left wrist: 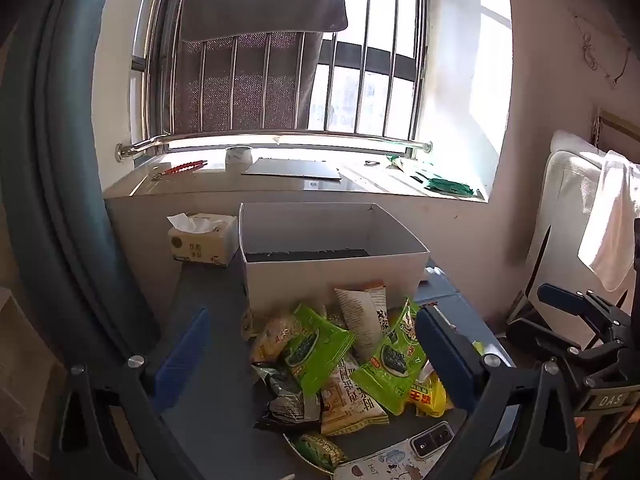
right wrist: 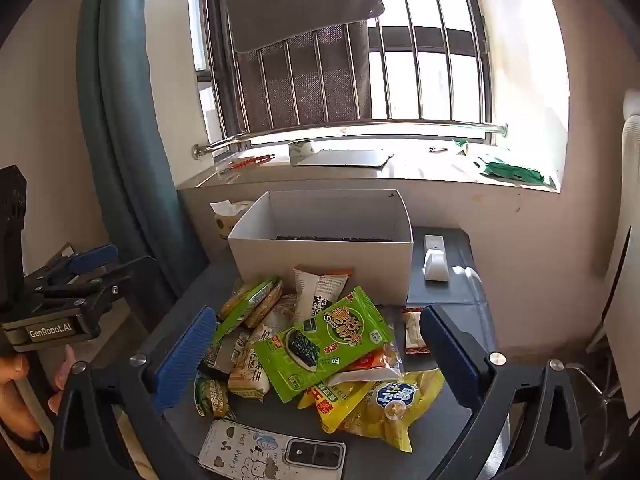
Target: Organize snacks
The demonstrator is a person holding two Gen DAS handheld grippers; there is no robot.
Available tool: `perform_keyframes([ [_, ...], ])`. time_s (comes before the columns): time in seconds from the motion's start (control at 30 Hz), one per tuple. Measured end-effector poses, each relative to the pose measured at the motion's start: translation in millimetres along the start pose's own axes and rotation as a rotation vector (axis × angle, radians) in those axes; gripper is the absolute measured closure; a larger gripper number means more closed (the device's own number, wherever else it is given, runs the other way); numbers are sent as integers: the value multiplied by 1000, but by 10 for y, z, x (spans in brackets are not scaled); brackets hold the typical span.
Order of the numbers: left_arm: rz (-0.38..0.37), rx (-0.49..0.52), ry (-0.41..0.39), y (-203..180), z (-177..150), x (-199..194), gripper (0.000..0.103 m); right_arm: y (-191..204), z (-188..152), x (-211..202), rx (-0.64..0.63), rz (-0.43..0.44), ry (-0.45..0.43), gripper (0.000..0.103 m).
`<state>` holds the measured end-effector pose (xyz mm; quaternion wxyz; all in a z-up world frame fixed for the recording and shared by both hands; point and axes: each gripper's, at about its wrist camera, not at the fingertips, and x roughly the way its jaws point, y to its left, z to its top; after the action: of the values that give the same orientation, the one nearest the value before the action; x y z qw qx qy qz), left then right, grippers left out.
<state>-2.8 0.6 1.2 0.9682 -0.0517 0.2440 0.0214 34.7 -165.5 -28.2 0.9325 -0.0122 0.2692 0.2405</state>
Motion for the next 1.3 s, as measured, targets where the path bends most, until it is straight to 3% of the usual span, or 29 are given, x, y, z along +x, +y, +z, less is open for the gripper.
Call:
perform_keyframes([
  [0.07, -9, -12, 38, 3, -8, 62, 0, 5, 5, -1, 0, 0, -5, 0],
  [0.27, 5, -12, 46, 7, -82, 123, 0, 1, -2, -55, 13, 14, -29, 0],
  [0.33, 1, -17, 54, 7, -96, 127, 0, 45, -60, 84, -4, -2, 26, 0],
  [0.73, -28, -61, 87, 50, -126, 215, 0, -77, -135, 107, 48, 6, 47, 0],
  [1.3, -40, -37, 91, -21, -109, 223, 0, -125, -161, 99, 70, 11, 49, 0],
])
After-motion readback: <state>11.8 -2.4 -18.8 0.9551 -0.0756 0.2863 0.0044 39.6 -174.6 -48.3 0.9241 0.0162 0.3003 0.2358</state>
